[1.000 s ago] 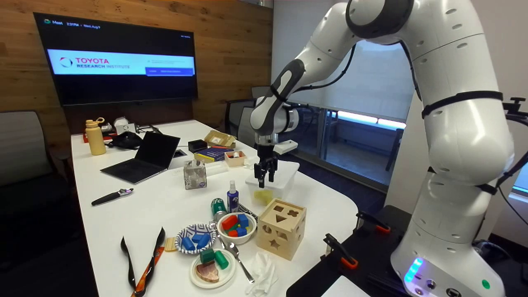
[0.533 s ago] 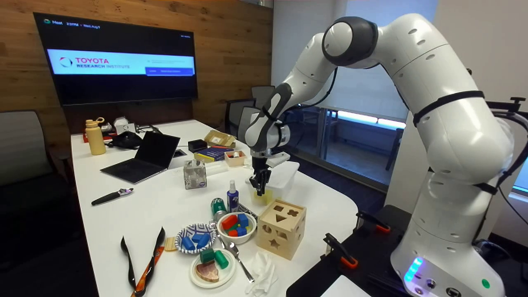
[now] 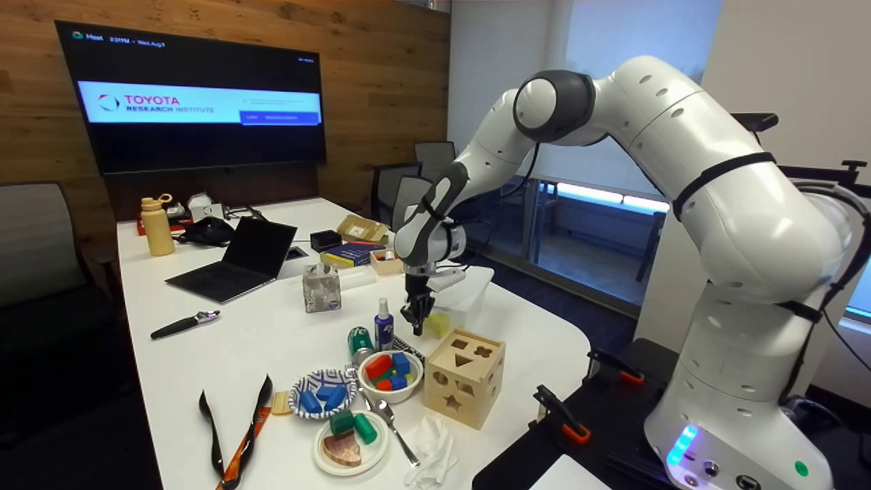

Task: Press a button on the remote

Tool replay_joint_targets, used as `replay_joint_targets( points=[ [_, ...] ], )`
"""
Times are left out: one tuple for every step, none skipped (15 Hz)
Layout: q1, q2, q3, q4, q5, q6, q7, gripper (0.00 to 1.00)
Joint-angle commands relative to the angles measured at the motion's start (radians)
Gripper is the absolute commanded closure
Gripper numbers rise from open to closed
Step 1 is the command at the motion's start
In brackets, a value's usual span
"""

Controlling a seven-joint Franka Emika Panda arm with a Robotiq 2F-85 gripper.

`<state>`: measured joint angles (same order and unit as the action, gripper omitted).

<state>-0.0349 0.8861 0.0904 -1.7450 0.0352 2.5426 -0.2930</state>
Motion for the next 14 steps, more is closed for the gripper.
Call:
replay_joint_targets(
  points=[
    [-0.029, 0.069, 0.036, 0.096, -0.008, -0.036, -0.027, 1.0],
    [-0.033, 0.085, 0.043, 0.113, -0.006, -0.039, -0.033, 1.0],
    [-0.038, 0.099, 0.051, 0.13, -0.006, -0.045, -0.042, 1.0],
    [-0.044, 0.113, 0.059, 0.147, -0.004, -0.063, -0.052, 1.0],
    [-0.046, 0.125, 0.064, 0.161, -0.003, -0.076, -0.052, 1.0],
    [-0.048, 0.136, 0.067, 0.175, -0.003, -0.086, -0.055, 1.0],
    [-0.051, 0.147, 0.071, 0.188, -0.002, -0.097, -0.062, 1.0],
    [-0.053, 0.157, 0.075, 0.202, 0.0, -0.113, -0.064, 1.0],
    [-0.054, 0.167, 0.078, 0.215, 0.001, -0.123, -0.064, 1.0],
    [-0.055, 0.178, 0.078, 0.228, 0.001, -0.133, -0.065, 1.0],
    [-0.056, 0.188, 0.081, 0.241, 0.003, -0.145, -0.068, 1.0],
    [-0.058, 0.2, 0.084, 0.254, 0.005, -0.159, -0.072, 1.0],
    [-0.062, 0.211, 0.088, 0.266, 0.008, -0.169, -0.077, 1.0],
    [-0.061, 0.221, 0.088, 0.276, 0.009, -0.181, -0.075, 1.0]
  ],
)
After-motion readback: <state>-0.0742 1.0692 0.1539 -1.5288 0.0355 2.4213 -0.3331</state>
